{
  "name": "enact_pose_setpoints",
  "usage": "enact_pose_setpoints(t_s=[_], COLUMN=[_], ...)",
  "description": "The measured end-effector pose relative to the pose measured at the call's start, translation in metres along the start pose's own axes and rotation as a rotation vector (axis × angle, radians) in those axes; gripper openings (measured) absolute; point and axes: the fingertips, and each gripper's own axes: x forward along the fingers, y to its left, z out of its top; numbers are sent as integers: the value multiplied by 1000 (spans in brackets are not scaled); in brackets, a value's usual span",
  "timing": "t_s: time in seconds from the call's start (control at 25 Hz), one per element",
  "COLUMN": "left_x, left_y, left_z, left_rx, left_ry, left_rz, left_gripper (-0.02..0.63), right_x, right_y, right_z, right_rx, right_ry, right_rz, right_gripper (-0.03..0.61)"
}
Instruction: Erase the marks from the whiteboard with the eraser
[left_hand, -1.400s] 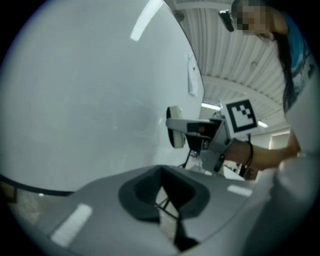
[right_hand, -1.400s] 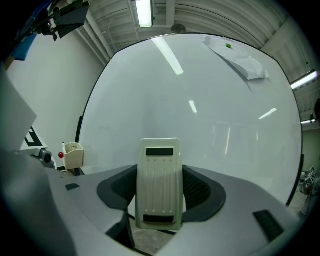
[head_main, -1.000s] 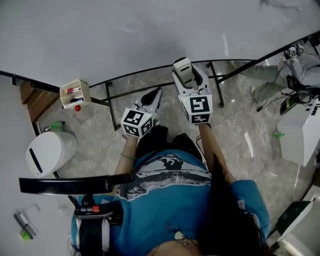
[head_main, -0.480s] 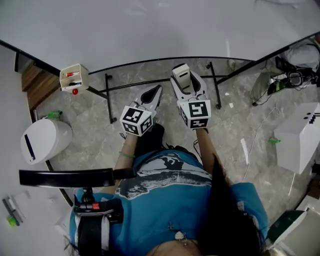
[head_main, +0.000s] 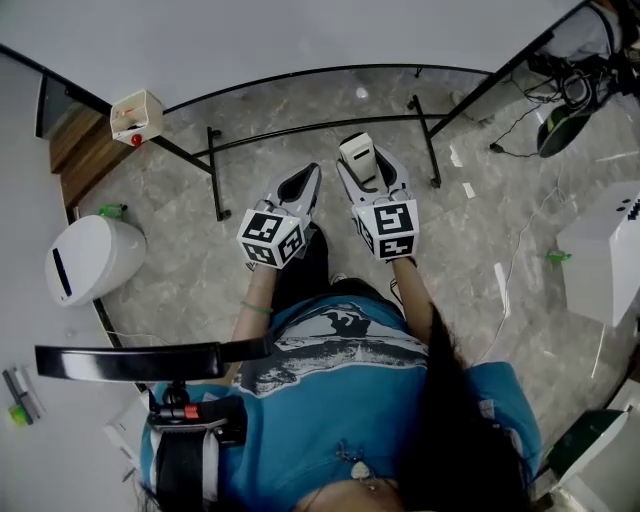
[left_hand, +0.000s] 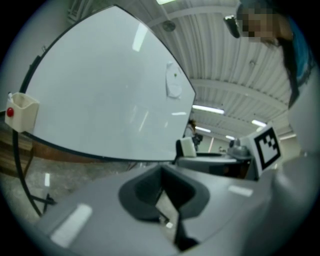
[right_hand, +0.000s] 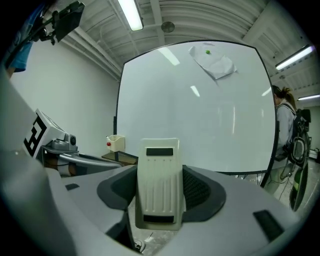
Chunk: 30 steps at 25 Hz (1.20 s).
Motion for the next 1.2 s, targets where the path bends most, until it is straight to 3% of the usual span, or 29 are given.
enact_pose_setpoints(t_s=[0.24,0.44,0.84,1.2], left_x=[-40,-66,-93,-156], left_y=[-82,-136,-156,-126], left_z=[-41,-54,-51,-53], left_rx=[-2,40,74,75], left_ry=[22,44,38,45], left_rz=[-1,-11,-8,10], left_gripper=[3,3,3,3], right_x=[-84,-134,-159,-156], right_y=[18,31,54,113], right_z=[-34,-42,-46,-52], right_rx=[14,38,68,101], right_ry=[9,-4,-7,24], right_rz=[29,53,73,65], right_gripper=[262,262,262,262])
